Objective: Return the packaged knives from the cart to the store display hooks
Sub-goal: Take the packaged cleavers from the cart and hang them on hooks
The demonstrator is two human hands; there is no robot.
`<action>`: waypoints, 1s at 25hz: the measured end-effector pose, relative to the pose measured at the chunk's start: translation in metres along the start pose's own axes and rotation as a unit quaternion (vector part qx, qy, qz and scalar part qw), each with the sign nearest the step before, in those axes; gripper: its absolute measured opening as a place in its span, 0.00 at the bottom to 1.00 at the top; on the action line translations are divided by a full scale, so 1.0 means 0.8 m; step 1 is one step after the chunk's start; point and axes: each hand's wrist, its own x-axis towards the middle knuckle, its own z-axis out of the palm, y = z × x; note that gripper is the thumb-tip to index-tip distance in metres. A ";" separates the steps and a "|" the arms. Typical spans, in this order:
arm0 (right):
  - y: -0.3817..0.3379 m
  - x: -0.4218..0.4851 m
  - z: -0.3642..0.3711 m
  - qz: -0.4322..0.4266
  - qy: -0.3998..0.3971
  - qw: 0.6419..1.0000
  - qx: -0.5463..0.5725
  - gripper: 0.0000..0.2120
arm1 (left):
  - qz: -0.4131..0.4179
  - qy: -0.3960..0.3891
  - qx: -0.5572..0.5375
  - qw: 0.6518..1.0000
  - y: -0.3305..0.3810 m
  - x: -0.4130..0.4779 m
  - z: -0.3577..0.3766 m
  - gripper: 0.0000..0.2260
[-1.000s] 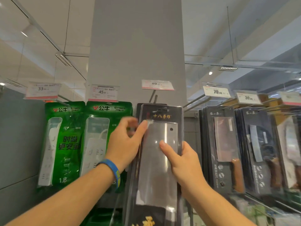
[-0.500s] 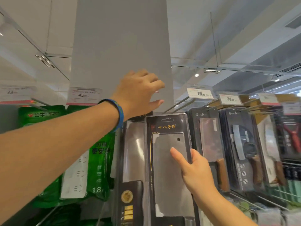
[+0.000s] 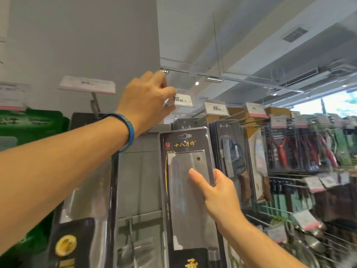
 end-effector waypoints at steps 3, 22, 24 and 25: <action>0.014 0.018 -0.011 0.000 -0.031 0.999 0.015 0.35 | 0.017 -0.004 0.000 1.000 0.013 0.015 0.004 0.13; -0.011 0.095 0.047 -0.089 -0.071 0.993 0.010 0.26 | -0.073 -0.113 -0.007 0.991 0.000 0.068 -0.031 0.13; 0.004 0.084 0.055 -0.057 -0.086 0.995 -0.006 0.26 | -0.075 -0.116 -0.002 0.990 0.001 0.069 -0.031 0.14; 0.011 0.077 0.056 -0.041 -0.084 0.996 -0.001 0.28 | -0.073 -0.117 -0.003 0.990 0.000 0.069 -0.029 0.15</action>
